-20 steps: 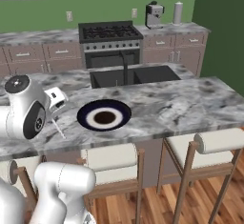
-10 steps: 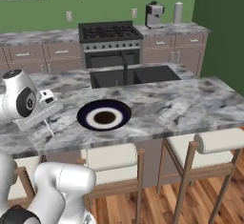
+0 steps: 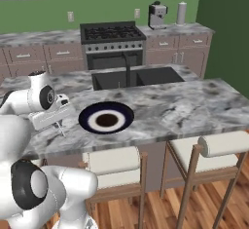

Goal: Take the fork and place it on the left side of the plate. Then take the spoon and place it on the right side of the plate. Make sure they're directly next to the plate.

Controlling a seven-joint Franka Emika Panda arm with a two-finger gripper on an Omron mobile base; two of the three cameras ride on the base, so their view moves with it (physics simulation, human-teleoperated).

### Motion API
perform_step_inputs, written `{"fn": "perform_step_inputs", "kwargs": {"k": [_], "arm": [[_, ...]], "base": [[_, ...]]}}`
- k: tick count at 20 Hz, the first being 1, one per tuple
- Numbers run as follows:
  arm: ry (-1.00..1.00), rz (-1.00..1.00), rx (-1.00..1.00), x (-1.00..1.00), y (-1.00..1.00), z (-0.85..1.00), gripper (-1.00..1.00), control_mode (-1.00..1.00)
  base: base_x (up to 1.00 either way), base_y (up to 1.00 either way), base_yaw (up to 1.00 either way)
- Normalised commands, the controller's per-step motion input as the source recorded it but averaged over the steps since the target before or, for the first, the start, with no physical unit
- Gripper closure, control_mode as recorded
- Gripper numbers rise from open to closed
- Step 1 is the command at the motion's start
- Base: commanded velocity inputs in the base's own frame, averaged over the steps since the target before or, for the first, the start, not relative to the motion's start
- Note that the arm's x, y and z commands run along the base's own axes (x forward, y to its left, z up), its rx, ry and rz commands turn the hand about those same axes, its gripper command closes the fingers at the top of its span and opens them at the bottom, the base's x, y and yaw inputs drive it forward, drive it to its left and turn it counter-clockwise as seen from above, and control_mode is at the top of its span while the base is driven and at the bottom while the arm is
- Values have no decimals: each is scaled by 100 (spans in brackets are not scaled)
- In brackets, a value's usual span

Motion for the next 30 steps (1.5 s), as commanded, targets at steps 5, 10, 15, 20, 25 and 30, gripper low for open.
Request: {"fn": "perform_step_inputs", "kwargs": {"k": [5,10,15,20,25,30], "arm": [[5,-10,0,52,0,-44,100,-100],[0,-11,0,51,2,-21,100,-100],[-1,-11,0,24,13,-23,100,-100],[-10,-8,0,0,9,-23,100,-100],[-7,-8,0,0,1,-31,100,-100],[-8,-6,0,0,0,-39,100,-100]], "base": [[0,0,0],[0,0,0],[0,0,0],[0,0,0],[0,0,0],[0,0,0]]}}
